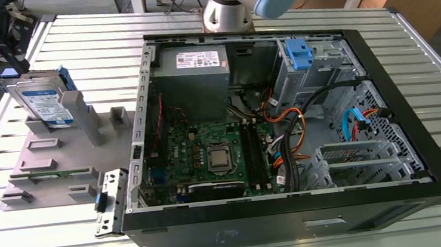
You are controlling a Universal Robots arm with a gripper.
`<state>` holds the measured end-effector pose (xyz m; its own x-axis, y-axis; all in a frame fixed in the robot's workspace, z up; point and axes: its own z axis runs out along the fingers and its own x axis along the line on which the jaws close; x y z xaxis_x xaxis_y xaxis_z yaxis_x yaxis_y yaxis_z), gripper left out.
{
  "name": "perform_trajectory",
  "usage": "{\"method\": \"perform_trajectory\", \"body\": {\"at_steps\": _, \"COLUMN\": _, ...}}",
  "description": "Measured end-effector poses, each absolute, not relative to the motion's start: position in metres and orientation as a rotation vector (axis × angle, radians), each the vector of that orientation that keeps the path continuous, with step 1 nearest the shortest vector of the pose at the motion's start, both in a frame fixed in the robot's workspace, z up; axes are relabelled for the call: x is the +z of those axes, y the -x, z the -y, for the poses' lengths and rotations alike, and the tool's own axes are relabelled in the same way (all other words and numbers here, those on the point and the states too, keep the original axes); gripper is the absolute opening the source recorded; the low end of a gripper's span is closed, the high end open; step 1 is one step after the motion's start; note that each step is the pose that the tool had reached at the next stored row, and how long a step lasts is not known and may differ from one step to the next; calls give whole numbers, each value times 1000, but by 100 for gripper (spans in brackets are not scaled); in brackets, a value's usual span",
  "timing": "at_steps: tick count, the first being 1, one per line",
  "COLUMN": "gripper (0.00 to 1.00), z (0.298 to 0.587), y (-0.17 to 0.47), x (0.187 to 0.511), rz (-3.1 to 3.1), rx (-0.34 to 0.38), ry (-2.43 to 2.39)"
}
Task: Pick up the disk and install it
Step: 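Pick up the disk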
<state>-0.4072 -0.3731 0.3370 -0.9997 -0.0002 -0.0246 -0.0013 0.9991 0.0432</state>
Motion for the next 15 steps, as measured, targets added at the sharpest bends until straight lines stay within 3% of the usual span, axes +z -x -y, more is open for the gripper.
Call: {"method": "perform_trajectory", "body": {"at_steps": 15, "gripper": 11, "z": 373, "y": 407, "x": 337, "rz": -3115, "rx": 69, "ry": 129}}
